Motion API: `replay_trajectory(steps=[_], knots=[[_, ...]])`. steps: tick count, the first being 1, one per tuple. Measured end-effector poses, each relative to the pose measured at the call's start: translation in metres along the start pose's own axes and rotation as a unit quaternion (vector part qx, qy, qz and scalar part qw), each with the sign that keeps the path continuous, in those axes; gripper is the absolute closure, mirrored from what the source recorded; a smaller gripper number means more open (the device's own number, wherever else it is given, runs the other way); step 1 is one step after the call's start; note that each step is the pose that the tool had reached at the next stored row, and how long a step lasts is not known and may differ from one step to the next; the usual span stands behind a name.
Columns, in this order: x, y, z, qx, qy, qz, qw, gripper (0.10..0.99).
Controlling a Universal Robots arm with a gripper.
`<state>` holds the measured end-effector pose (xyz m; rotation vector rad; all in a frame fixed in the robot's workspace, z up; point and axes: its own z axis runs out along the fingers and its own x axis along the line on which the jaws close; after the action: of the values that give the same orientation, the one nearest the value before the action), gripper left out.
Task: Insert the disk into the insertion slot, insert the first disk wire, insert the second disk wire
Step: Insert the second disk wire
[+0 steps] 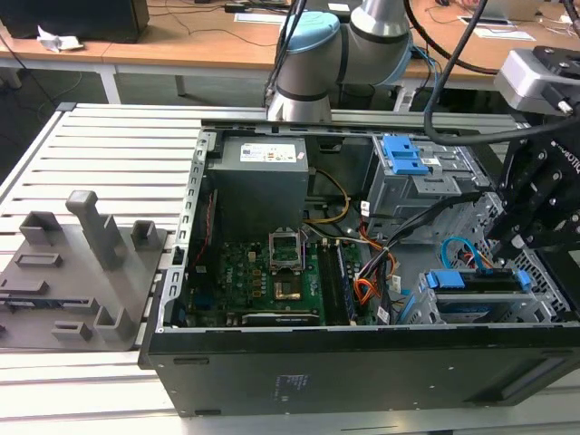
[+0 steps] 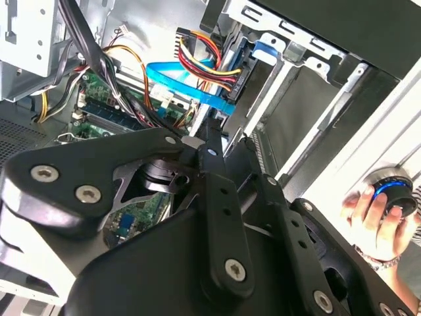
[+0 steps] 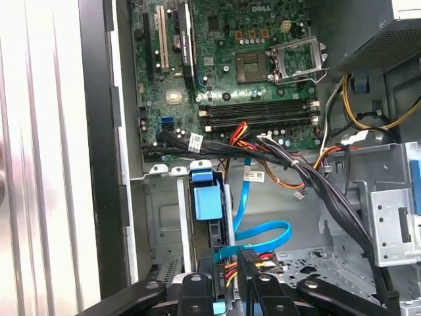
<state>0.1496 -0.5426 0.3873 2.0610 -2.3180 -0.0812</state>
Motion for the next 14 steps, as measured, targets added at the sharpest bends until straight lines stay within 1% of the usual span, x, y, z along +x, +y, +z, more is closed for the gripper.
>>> replay_trajectory(steps=[1, 2, 8, 9, 10, 11, 14], knots=[[0.0, 0.0003, -0.0047, 0.0, 0.0001, 0.0, 1.0, 0.788], [0.0, 0.0005, -0.0072, 0.0, 0.0001, 0.0, 1.0, 0.788], [0.0, 0.0005, -0.0081, 0.0, 0.0001, 0.0, 1.0, 0.788], [0.0, 0.0005, -0.0081, 0.0, 0.0001, 0.0, 1.0, 0.8], [-0.0001, 0.0005, -0.0081, 0.0, 0.0001, 0.0, 1.0, 0.933], [-0.0001, 0.0005, -0.0081, 0.0, 0.0001, 0.0, 1.0, 0.98], [-0.0001, 0.0005, -0.0081, 0.0, 0.0001, 0.0, 1.0, 0.98]])
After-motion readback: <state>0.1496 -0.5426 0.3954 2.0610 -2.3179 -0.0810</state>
